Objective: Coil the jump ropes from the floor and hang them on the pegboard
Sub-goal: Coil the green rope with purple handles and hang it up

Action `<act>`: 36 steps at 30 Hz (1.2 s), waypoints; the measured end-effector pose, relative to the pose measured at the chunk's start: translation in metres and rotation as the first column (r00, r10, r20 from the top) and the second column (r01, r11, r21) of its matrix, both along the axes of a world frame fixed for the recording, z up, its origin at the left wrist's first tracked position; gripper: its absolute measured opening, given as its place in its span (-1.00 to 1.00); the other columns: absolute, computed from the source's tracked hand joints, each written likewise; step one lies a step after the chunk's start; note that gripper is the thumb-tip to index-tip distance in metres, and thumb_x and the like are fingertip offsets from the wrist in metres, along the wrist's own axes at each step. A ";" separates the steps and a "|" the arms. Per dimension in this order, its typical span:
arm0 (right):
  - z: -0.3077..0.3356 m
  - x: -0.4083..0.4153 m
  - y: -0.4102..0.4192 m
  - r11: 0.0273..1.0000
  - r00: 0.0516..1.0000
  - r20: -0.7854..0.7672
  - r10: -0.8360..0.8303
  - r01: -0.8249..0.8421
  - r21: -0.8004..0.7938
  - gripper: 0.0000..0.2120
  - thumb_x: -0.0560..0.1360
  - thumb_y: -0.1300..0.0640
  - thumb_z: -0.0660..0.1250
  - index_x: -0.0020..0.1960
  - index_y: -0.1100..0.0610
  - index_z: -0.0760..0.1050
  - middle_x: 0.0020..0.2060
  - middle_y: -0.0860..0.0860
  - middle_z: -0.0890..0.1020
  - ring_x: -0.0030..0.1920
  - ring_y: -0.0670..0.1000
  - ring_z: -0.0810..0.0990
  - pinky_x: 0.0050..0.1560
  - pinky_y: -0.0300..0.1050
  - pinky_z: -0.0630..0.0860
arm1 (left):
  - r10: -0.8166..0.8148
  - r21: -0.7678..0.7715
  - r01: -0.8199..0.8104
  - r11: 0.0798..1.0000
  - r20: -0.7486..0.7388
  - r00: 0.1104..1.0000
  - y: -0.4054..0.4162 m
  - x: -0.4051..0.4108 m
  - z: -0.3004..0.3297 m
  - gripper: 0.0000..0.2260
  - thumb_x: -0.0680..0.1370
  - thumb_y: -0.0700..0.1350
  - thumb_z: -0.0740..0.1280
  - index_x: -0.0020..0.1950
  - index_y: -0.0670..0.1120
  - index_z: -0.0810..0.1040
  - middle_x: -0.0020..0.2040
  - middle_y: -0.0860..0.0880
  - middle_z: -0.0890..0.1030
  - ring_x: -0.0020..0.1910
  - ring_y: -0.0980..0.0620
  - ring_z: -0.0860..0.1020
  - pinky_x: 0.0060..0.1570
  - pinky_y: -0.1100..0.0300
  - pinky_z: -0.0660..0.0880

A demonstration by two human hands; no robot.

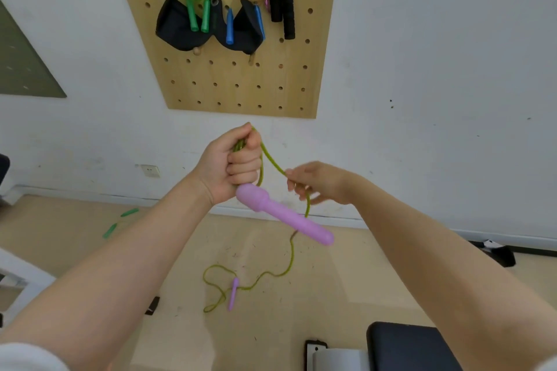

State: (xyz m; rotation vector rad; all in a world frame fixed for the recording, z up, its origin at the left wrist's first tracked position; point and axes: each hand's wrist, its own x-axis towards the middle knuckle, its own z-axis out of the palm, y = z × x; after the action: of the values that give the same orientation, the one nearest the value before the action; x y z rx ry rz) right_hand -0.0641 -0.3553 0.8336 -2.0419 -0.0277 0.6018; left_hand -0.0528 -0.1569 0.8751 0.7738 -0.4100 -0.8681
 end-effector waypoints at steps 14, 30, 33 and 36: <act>0.030 -0.032 0.038 0.751 0.866 0.010 0.499 -0.427 -0.503 -0.92 0.52 0.19 0.24 -0.06 0.17 0.49 -0.23 0.02 0.59 -0.26 -0.01 0.51 -0.27 -0.19 0.48 | 0.004 0.660 -0.442 0.608 0.554 0.833 -0.030 -0.017 -0.035 -0.69 0.66 0.02 0.03 0.14 -0.05 0.52 0.03 -0.06 0.65 -0.12 -0.04 0.62 -0.16 0.18 0.53; 0.045 -0.016 -0.015 0.991 0.892 0.432 0.132 -0.113 -0.070 -0.68 0.48 0.15 0.38 0.20 -0.07 0.45 0.04 -0.08 0.52 -0.28 -0.10 0.43 -0.16 -0.34 0.41 | -0.078 0.557 -0.112 0.823 0.305 0.949 -0.016 -0.024 -0.037 -0.55 0.59 0.09 0.02 -0.33 -0.16 0.44 -0.63 0.02 0.27 -0.63 0.13 0.14 -0.55 0.28 0.11; 0.037 -0.019 -0.004 0.973 0.905 0.370 0.212 -0.232 0.009 -0.66 0.55 0.16 0.29 0.29 -0.04 0.40 0.18 -0.12 0.51 -0.09 -0.15 0.51 -0.05 -0.36 0.43 | -0.021 0.419 -0.055 0.907 0.176 0.984 -0.020 -0.024 -0.035 -0.54 0.49 0.21 0.02 -0.45 -0.07 0.38 -0.66 0.05 0.22 -0.65 0.14 0.11 -0.56 0.25 0.07; 0.030 -0.020 0.002 0.966 0.890 0.376 0.259 -0.247 -0.080 -0.76 0.59 0.15 0.20 0.25 0.04 0.45 -0.01 -0.19 0.56 -0.07 -0.20 0.49 -0.04 -0.29 0.42 | 0.027 0.381 -0.070 0.922 0.116 0.993 -0.019 -0.022 -0.033 -0.52 0.48 0.24 0.02 -0.48 -0.05 0.36 -0.67 0.05 0.20 -0.67 0.15 0.11 -0.60 0.28 0.12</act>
State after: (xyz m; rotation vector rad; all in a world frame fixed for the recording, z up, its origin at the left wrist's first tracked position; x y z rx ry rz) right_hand -0.0845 -0.3529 0.8638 -2.1745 -0.5286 0.3492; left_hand -0.0745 -0.1757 0.8423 1.1945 -0.3170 -0.8730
